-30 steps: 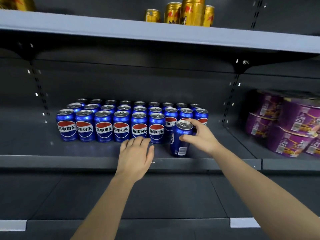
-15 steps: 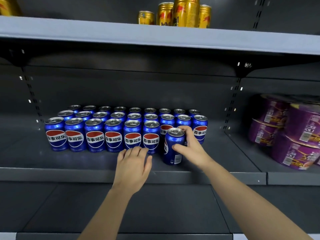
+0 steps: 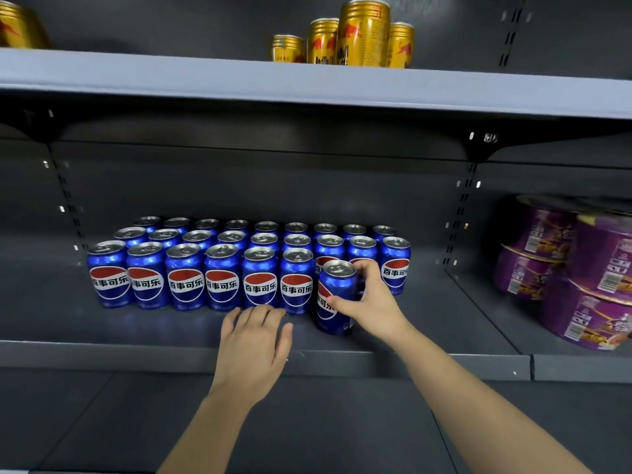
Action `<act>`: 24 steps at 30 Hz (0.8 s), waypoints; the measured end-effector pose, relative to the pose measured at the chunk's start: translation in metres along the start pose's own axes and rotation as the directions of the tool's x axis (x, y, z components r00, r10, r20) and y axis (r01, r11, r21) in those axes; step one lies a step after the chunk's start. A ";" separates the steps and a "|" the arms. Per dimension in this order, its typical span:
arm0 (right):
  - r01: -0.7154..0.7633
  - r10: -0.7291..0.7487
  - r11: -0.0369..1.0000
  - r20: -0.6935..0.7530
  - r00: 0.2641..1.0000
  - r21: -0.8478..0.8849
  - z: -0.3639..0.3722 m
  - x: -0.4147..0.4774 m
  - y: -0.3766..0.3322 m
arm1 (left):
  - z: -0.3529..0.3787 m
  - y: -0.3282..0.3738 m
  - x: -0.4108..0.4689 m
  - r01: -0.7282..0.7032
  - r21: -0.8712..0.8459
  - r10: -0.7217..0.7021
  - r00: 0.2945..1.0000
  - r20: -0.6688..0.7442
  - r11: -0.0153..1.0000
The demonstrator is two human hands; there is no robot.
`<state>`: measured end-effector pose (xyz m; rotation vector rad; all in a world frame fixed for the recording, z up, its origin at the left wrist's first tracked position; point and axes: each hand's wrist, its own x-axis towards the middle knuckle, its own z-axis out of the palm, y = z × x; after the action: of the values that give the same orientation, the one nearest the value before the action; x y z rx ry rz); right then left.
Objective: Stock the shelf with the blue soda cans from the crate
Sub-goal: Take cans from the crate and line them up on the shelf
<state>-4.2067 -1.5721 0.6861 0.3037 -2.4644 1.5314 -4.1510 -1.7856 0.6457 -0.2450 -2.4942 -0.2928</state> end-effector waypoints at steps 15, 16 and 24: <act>0.053 -0.058 0.994 -0.052 0.997 -0.100 0.016 0.007 0.000 | 0.010 -0.010 0.005 0.014 0.024 -0.013 0.998 -0.064 1.000; 0.027 -0.031 0.996 -0.058 0.998 -0.080 0.017 0.009 0.001 | 0.011 -0.010 0.006 0.018 0.021 -0.017 0.998 -0.060 1.000; -0.006 -0.002 0.992 -0.063 0.998 -0.125 0.016 0.019 0.005 | 0.015 -0.011 0.015 0.070 -0.004 -0.070 0.998 -0.005 0.998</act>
<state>-4.2281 -1.5848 0.6805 0.2266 -2.4981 1.3582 -4.1740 -1.7904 0.6409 -0.1587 -2.5005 -0.3269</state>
